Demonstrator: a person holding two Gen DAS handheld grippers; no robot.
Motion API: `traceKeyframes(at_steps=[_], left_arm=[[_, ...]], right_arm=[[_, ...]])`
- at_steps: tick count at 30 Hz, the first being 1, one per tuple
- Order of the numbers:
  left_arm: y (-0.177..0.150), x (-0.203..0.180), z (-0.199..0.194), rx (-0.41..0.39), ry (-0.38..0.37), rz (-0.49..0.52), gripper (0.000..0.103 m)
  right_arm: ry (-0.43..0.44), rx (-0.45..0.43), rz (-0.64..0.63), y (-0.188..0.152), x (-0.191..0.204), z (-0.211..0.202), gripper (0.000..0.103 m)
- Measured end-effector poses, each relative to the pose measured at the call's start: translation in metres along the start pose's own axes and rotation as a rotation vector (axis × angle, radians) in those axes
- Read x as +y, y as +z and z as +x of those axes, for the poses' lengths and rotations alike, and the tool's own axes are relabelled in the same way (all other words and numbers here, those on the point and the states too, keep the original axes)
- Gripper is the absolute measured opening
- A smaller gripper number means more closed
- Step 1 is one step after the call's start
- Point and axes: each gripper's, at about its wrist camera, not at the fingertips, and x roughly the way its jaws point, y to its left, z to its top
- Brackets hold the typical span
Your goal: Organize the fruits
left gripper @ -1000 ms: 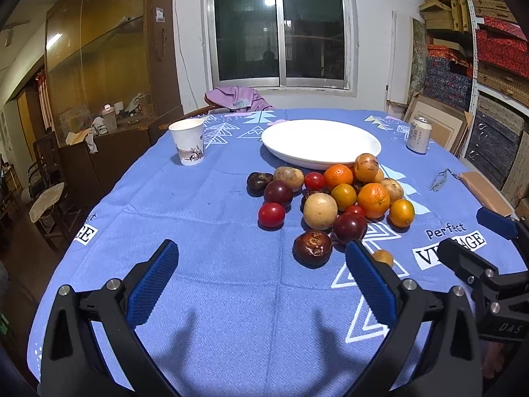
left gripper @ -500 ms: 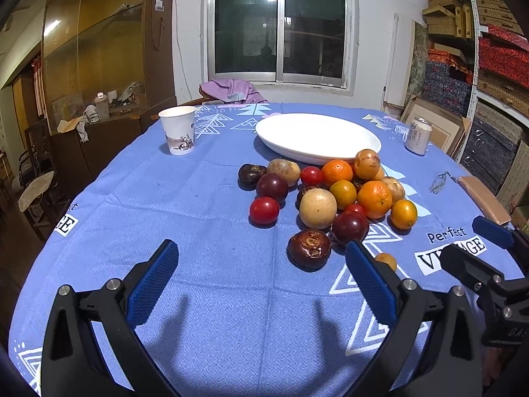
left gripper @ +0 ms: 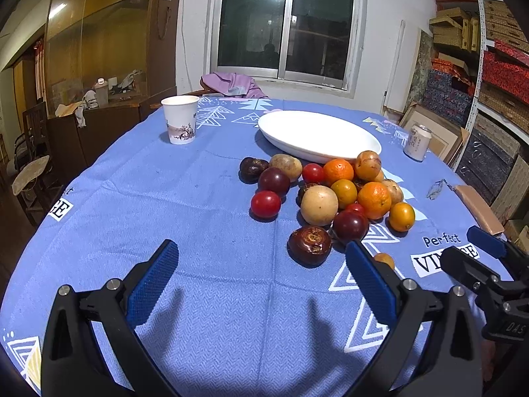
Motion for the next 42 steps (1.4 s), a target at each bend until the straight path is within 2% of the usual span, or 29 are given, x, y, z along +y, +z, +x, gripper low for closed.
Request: traceKeyframes(at_steps=[42], left_arm=[[-0.0022,-0.0007,0.0051,0.019,0.009,0.007,0.099]], right_arm=[[0.007,0.013,-0.003,-0.0004,0.0005,0.0017,0.1]])
